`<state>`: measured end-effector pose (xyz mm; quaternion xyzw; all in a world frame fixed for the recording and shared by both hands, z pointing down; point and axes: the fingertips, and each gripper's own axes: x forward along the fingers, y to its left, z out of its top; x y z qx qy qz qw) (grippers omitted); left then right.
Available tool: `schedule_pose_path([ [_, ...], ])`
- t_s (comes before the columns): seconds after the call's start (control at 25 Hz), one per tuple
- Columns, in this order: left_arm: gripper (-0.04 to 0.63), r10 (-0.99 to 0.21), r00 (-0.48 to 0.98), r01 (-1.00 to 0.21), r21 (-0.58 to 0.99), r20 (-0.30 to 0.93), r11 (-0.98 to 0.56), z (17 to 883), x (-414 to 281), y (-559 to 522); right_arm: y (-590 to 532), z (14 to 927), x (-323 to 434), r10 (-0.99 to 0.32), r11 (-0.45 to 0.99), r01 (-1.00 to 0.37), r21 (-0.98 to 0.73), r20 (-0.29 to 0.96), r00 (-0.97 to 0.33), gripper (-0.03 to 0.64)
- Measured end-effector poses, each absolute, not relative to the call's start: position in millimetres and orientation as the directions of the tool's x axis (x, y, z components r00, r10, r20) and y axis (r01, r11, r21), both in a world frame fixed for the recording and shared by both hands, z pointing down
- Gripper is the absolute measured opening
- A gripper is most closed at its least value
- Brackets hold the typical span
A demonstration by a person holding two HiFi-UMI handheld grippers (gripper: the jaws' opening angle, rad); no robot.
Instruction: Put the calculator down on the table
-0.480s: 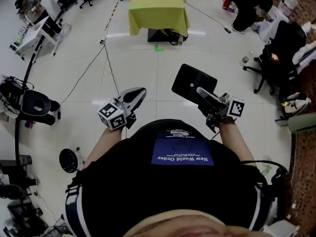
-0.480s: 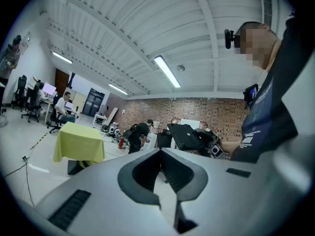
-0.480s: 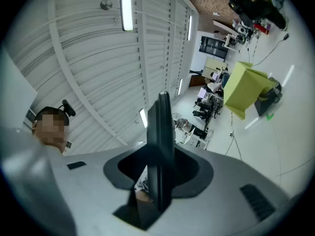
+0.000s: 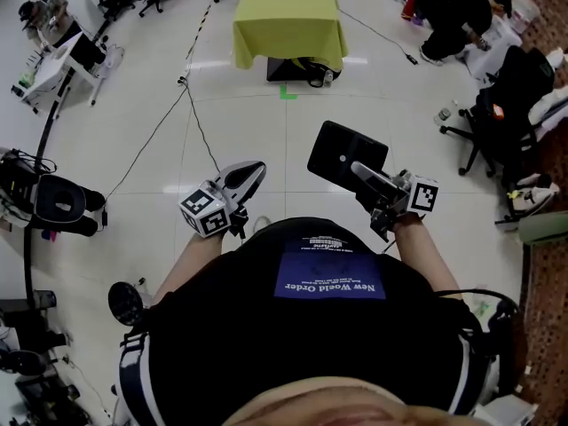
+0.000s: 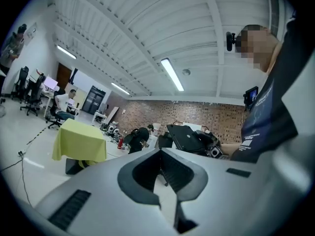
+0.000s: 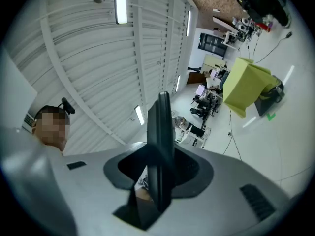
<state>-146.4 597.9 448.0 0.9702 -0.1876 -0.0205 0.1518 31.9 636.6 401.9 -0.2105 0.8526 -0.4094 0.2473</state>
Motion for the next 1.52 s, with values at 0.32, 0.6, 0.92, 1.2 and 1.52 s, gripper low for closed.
schedule_pose_path([
  [0.32,0.008,-0.343,0.939,-0.324,0.279,-0.021,-0.904,429,-213,477,533,371,-33,-0.575,0.606,-0.189,-0.773,-0.262,-0.775,0.129],
  [0.6,0.008,-0.334,0.942,-0.312,0.276,-0.037,-0.909,421,-257,399,461,366,-71,-0.592,0.590,-0.198,-0.783,-0.252,-0.765,0.127],
  [0.92,0.008,-0.369,0.929,-0.341,0.326,-0.027,-0.882,436,-253,338,383,383,-63,-0.576,0.559,-0.164,-0.813,-0.238,-0.782,0.129],
  [1.2,0.008,-0.474,0.880,-0.444,0.316,-0.021,-0.839,429,-215,271,299,387,-28,-0.467,0.584,-0.089,-0.807,-0.245,-0.850,0.129],
  [1.52,0.008,-0.538,0.840,-0.488,0.336,-0.070,-0.806,406,-148,201,214,376,29,-0.362,0.623,-0.038,-0.781,-0.245,-0.900,0.129],
])
